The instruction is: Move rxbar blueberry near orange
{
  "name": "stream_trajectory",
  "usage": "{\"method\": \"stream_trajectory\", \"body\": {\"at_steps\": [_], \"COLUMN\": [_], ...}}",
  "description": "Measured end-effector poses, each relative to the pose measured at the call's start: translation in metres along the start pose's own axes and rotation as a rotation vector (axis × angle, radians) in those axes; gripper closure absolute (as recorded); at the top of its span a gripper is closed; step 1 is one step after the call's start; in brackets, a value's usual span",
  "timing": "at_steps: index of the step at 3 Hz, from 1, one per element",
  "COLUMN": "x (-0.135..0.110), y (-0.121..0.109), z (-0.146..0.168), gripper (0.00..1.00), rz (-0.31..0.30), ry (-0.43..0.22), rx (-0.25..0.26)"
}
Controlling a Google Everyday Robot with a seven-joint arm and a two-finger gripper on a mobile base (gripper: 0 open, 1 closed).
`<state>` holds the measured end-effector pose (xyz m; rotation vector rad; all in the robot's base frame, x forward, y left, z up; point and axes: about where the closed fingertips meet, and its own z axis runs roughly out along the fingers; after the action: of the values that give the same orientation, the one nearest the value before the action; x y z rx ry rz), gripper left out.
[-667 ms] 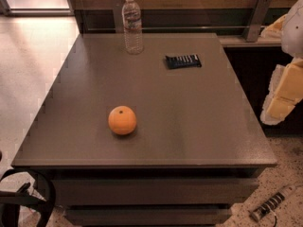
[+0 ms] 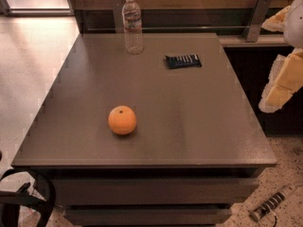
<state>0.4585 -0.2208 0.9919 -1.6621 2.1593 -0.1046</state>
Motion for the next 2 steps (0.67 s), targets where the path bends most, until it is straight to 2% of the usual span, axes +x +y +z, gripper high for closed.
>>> {"method": "stream_trajectory", "body": {"at_steps": [1, 2], "x": [0.002, 0.0], "y": [-0.048, -0.107], "z": [0.002, 0.016], "gripper": [0.0, 0.0], "rz": [0.022, 0.047], "ry": [-0.121, -0.257], "rx": [0.06, 0.11]}}
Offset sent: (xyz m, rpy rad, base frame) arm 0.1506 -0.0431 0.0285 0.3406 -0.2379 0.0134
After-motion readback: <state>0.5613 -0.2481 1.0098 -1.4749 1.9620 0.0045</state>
